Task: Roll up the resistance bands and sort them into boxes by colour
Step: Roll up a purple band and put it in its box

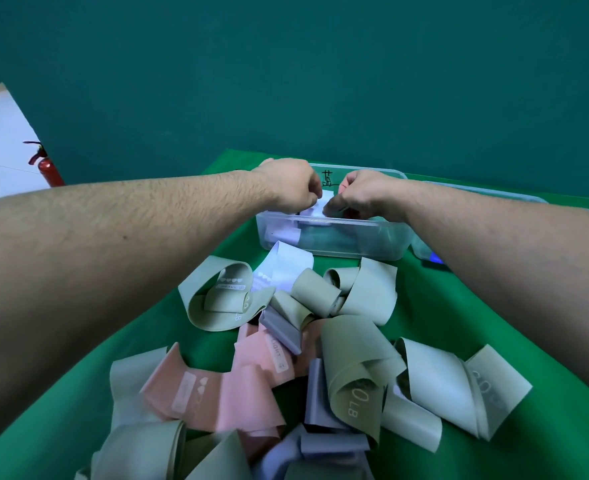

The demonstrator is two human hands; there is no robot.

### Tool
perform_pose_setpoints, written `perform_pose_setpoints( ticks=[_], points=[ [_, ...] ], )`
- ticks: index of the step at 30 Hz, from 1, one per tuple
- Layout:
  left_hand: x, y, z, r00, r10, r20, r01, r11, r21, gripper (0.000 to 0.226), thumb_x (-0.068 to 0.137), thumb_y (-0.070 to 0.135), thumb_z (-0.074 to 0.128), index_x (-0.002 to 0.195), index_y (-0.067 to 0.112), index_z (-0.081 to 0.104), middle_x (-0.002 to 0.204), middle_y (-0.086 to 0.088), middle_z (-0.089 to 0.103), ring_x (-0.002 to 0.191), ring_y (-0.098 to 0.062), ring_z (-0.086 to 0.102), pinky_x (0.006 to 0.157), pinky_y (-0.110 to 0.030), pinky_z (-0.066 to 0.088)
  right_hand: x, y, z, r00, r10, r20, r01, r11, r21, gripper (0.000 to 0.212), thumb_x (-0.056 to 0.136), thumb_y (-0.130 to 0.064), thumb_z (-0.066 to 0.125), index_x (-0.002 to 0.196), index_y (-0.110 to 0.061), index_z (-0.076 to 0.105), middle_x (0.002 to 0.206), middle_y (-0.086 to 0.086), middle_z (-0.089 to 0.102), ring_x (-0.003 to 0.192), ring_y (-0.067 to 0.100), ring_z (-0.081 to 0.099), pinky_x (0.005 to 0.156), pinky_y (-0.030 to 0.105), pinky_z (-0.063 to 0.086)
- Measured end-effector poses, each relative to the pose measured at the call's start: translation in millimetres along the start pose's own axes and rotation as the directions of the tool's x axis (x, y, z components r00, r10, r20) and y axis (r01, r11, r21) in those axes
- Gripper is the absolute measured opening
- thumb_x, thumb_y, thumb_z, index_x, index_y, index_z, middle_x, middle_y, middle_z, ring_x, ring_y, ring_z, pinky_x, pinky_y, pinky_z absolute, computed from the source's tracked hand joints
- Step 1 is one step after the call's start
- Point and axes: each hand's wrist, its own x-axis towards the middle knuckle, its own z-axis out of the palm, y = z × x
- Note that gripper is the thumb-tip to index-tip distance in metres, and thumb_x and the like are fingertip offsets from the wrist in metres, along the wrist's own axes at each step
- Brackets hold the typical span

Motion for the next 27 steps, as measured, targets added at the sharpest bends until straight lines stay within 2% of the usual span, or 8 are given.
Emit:
perform_pose_setpoints(
  ticks=[3, 6, 8, 11, 16, 19, 23, 27],
  points=[
    [-9.6, 8.1, -6.4, 0.999, 0.008, -0.048, -0.011, 0.998, -0.062, 0.029, 0.093, 0.024, 0.050, 0.115, 0.031, 0.068, 0.072, 0.020, 0.059, 0.081, -0.013, 0.061, 0.078, -0.025, 0.047, -12.4, -4.6, -8.6, 0.999, -0.021, -0.043, 0.024, 0.998, 0.052, 0.024, 0.087, -0.019, 0.072, 0.078, -0.018, 0.050, 0.077, 0.005, 0.060, 0.063, 0.017, 0.049, 0.055, 0.024, 0.042],
    [-24.0, 17.2, -12.5, 0.990, 0.036, -0.138, -0.046, 0.996, -0.070, 0.028, 0.094, 0.026, 0.051, 0.115, 0.029, 0.069, 0.108, 0.007, 0.067, 0.098, -0.017, 0.061, 0.086, -0.030, 0.048, -35.5, -9.2, -18.3, 0.993, -0.034, -0.110, 0.036, 0.999, 0.012, 0.011, 0.087, -0.025, 0.063, 0.077, -0.020, 0.060, 0.084, 0.001, 0.067, 0.062, 0.018, 0.037, 0.055, 0.025, 0.030],
    [-36.1, 24.1, -16.7, 0.981, 0.047, -0.190, -0.064, 0.994, -0.090, 0.028, 0.093, 0.026, 0.052, 0.113, 0.029, 0.070, 0.116, 0.006, 0.064, 0.104, -0.019, 0.059, 0.089, -0.031, 0.047, -54.8, -11.9, -22.9, 0.988, -0.052, -0.144, 0.051, 0.999, -0.008, 0.018, 0.090, -0.025, 0.055, 0.086, -0.019, 0.072, 0.088, 0.000, 0.070, 0.055, 0.014, 0.035, 0.051, 0.022, 0.028],
    [-62.9, 40.3, -23.7, 0.977, 0.072, -0.203, -0.097, 0.989, -0.115, 0.029, 0.091, 0.024, 0.052, 0.112, 0.028, 0.071, 0.113, 0.007, 0.067, 0.101, -0.017, 0.060, 0.085, -0.029, 0.047, -90.2, -15.7, -26.8, 0.979, -0.080, -0.187, 0.076, 0.997, -0.029, 0.028, 0.094, -0.024, 0.048, 0.096, -0.023, 0.075, 0.088, -0.002, 0.071, 0.055, 0.009, 0.042, 0.050, 0.022, 0.033],
    [-120.0, 70.5, -22.5, 0.981, 0.097, -0.166, -0.125, 0.979, -0.164, 0.024, 0.092, 0.022, 0.052, 0.110, 0.024, 0.068, 0.106, 0.006, 0.068, 0.088, -0.013, 0.054, 0.075, -0.025, 0.041, -151.3, -15.1, -25.6, 0.982, -0.084, -0.171, 0.067, 0.992, -0.107, 0.023, 0.092, -0.027, 0.048, 0.084, -0.024, 0.070, 0.076, -0.005, 0.065, 0.055, 0.008, 0.045, 0.048, 0.022, 0.032],
    [-154.0, 82.9, -10.9, 0.993, 0.088, -0.075, -0.100, 0.980, -0.171, 0.015, 0.091, 0.026, 0.053, 0.102, 0.025, 0.063, 0.100, 0.006, 0.068, 0.087, -0.017, 0.058, 0.074, -0.028, 0.046, -183.7, -9.0, -17.1, 0.989, -0.087, -0.117, 0.070, 0.988, -0.138, 0.020, 0.089, -0.028, 0.052, 0.073, -0.021, 0.063, 0.067, -0.002, 0.057, 0.050, 0.011, 0.041, 0.039, 0.018, 0.029],
    [-195.2, 95.6, 11.1, 0.999, 0.047, -0.022, -0.050, 0.970, -0.237, 0.008, 0.090, 0.029, 0.056, 0.097, 0.025, 0.058, 0.092, 0.007, 0.065, 0.078, -0.016, 0.055, 0.066, -0.027, 0.039, -219.8, 7.2, -3.3, 0.998, -0.043, -0.051, 0.035, 0.990, -0.138, 0.027, 0.082, -0.031, 0.058, 0.059, -0.021, 0.049, 0.049, -0.005, 0.042, 0.044, 0.013, 0.032, 0.042, 0.020, 0.025],
    [-226.5, 102.5, 31.7, 0.996, -0.067, -0.056, 0.041, 0.924, -0.381, 0.023, 0.089, 0.036, 0.062, 0.096, 0.020, 0.047, 0.080, 0.006, 0.056, 0.071, -0.018, 0.054, 0.059, -0.031, 0.036, -247.3, 25.5, 14.7, 1.000, -0.020, 0.010, 0.021, 0.992, -0.123, 0.040, 0.080, -0.028, 0.060, 0.052, -0.021, 0.031, 0.049, -0.004, 0.028, 0.047, 0.016, 0.022, 0.045, 0.026, 0.017]
  ],
)
